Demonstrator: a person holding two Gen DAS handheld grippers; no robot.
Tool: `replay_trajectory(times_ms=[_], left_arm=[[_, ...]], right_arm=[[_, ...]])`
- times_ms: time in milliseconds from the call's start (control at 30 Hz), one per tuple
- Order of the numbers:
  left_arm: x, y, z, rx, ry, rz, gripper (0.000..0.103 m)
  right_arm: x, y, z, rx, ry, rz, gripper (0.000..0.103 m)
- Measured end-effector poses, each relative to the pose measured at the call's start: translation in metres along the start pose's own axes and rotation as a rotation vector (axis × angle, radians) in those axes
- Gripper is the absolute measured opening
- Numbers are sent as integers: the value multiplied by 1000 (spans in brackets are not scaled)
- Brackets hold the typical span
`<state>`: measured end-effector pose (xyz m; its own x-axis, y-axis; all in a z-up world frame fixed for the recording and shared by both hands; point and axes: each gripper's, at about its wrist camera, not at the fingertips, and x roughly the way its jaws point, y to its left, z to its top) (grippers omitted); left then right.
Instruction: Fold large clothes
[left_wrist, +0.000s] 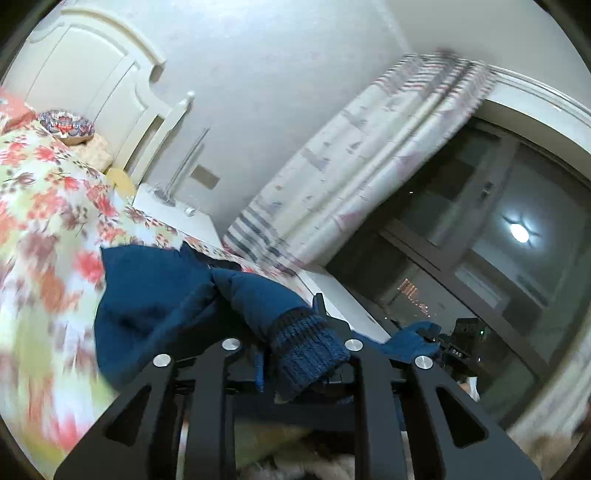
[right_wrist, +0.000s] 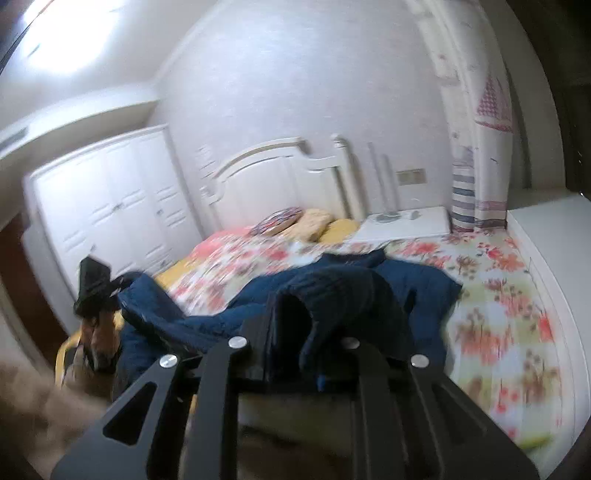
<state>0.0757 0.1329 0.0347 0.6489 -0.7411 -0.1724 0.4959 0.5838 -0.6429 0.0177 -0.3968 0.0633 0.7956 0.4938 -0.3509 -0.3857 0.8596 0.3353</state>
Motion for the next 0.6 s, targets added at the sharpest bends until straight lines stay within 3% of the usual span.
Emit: replay_trajectory(times_ms=[67, 167, 200, 233, 300, 333, 467, 600], left_arm=[[46, 37, 34, -91, 44, 49, 18], [116, 99, 61, -228, 153, 198, 24], [131, 116, 66, -253, 173, 252, 31], [140, 131, 70, -269, 188, 282, 37], [143, 154, 77, -311, 166, 282, 79], [133, 165, 81, -328, 129, 288, 91], [104, 192, 104, -335, 39, 363, 91], [112, 205, 100, -274, 122, 398, 91]], right_arm=[[53, -35, 30, 90, 44, -46, 19], [130, -92, 44, 229, 158, -147, 45], [151, -113, 41, 278, 192, -199, 63], [163, -126, 37, 288, 196, -268, 70], [172, -143, 29, 273, 194, -320, 70], [174, -153, 26, 280, 194, -310, 71], [176, -188, 10, 285, 210, -324, 71], [190, -199, 0, 239, 258, -288, 71]])
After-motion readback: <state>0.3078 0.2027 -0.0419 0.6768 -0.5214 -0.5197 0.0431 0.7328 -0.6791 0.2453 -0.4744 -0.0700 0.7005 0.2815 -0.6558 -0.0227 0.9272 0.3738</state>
